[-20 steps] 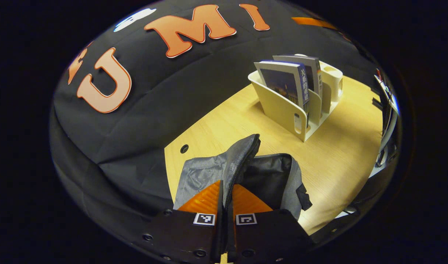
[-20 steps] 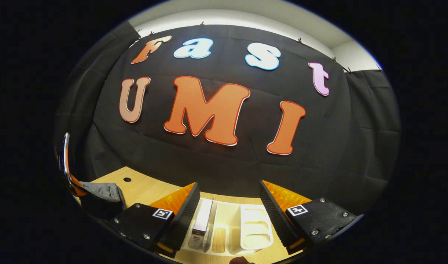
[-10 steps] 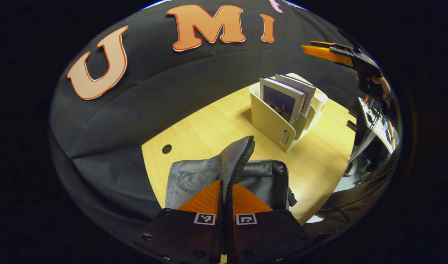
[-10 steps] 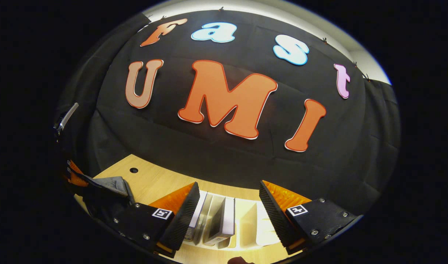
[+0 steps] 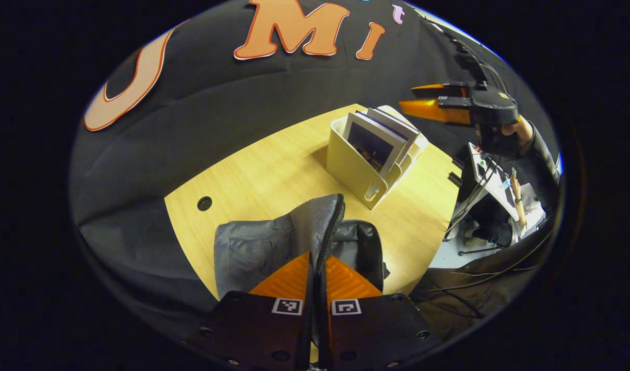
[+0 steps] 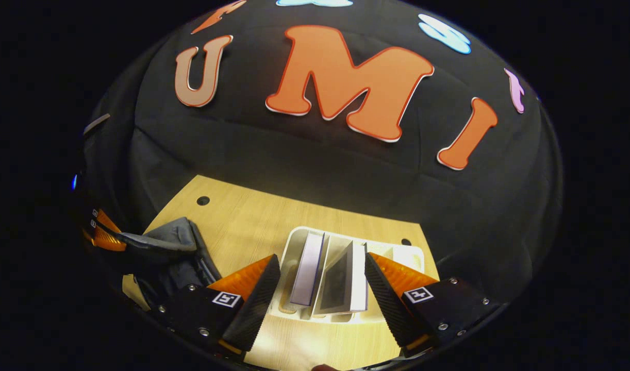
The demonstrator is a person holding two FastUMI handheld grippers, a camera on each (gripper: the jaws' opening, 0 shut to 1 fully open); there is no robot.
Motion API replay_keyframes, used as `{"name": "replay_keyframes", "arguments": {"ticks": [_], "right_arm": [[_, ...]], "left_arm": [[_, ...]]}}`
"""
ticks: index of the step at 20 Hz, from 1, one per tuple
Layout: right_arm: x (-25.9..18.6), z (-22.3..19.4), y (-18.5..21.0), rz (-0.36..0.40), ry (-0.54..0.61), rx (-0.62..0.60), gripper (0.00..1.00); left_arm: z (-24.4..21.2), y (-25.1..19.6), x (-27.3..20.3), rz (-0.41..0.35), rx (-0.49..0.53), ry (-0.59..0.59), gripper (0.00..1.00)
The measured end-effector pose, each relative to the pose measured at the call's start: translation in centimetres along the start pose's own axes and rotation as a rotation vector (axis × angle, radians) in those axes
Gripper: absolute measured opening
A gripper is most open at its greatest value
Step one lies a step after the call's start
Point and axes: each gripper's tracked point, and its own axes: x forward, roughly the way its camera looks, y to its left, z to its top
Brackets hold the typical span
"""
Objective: Open the schoolbag, grab two books from the bookshelf and put them into the schoolbag.
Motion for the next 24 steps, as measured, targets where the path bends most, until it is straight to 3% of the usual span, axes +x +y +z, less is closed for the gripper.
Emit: {"name": "replay_keyframes", "arguments": {"ticks": [4, 10, 12, 14, 15, 16, 19, 20, 22, 23, 24], "right_arm": [[2.6, -1.7, 1.2, 0.076, 0.187, 0.099, 0.99], [6.5, -3.3, 1.4, 0.123, 0.379, 0.1, 0.99], [8.2, -4.2, 1.1, 0.119, 0.448, 0.106, 1.0], [9.8, -5.2, 0.9, 0.103, 0.504, 0.12, 0.95], [10.3, -5.5, 1.3, 0.115, 0.538, 0.142, 1.0], [10.7, -6.0, 1.8, 0.128, 0.572, 0.161, 0.87], [11.8, -6.8, 2.4, 0.137, 0.633, 0.164, 0.72], [12.0, -7.4, 2.7, 0.138, 0.653, 0.166, 0.6], [12.3, -8.4, 2.9, 0.123, 0.694, 0.183, 0.5], [12.3, -8.9, 3.0, 0.12, 0.715, 0.205, 0.52], [12.3, -9.1, 3.3, 0.118, 0.725, 0.228, 0.42]], "left_arm": [[0.1, 0.6, -0.3, -0.003, 0.025, 0.04, 0.06], [0.4, 1.6, -0.2, -0.004, 0.04, 0.097, 0.04], [0.7, 1.6, 0.0, -0.009, 0.044, 0.108, 0.04], [0.7, 1.5, 0.0, -0.016, 0.047, 0.114, 0.04], [0.6, 1.4, 0.2, -0.022, 0.043, 0.119, 0.04], [0.6, 1.4, 0.3, -0.026, 0.035, 0.124, 0.04], [0.3, 1.4, 0.8, -0.04, 0.012, 0.143, 0.04], [0.3, 1.4, 0.9, -0.039, 0.008, 0.147, 0.04], [0.6, 1.6, 1.3, -0.036, 0.0, 0.153, 0.04], [0.6, 1.5, 1.3, -0.038, -0.003, 0.157, 0.04], [0.4, 1.4, 1.3, -0.041, -0.007, 0.164, 0.04]]}}
